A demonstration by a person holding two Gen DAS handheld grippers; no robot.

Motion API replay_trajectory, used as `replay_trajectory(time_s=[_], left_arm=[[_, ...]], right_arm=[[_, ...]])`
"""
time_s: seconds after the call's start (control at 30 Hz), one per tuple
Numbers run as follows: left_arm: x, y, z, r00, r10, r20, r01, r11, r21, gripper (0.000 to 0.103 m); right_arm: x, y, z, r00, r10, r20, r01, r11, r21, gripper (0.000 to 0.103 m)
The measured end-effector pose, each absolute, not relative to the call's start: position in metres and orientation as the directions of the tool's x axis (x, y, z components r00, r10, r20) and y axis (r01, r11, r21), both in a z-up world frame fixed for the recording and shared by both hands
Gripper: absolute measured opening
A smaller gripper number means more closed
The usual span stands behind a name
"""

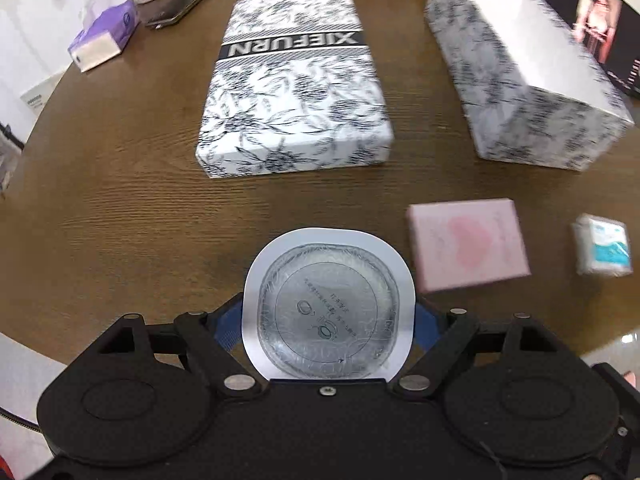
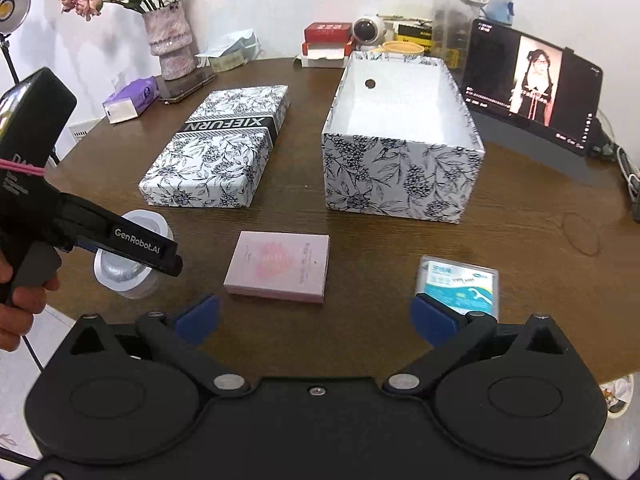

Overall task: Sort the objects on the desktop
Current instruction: 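Close the left gripper on the white round container and lift it, then carry the white container with the left gripper into the open floral box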

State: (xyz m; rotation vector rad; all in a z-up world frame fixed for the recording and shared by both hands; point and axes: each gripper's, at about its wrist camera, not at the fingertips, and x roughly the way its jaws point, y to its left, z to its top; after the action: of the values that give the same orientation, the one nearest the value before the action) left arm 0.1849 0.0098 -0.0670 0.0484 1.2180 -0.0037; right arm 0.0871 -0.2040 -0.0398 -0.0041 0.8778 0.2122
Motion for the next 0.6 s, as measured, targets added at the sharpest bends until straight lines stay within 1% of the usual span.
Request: replay_trajectory(time_s=[0.4,0.6], left_arm=[[0.136,-0.029,-0.028,0.396,-0.047,-0.917,0.136,0.991,0.008,0.081],[0.121,-0.049,-0.013,0.431,-0.064,-0.9,0.186,0.982,0.019,0.081]], right_arm=[[0.037,-0.226,-0.02,0.656,0.186,-0.732,-0.193,0.978,0.075,0.103],[0.023,-0.238,-0.014,0.669,0.182,-0.72,-0.183,0.98,0.078,0.103]])
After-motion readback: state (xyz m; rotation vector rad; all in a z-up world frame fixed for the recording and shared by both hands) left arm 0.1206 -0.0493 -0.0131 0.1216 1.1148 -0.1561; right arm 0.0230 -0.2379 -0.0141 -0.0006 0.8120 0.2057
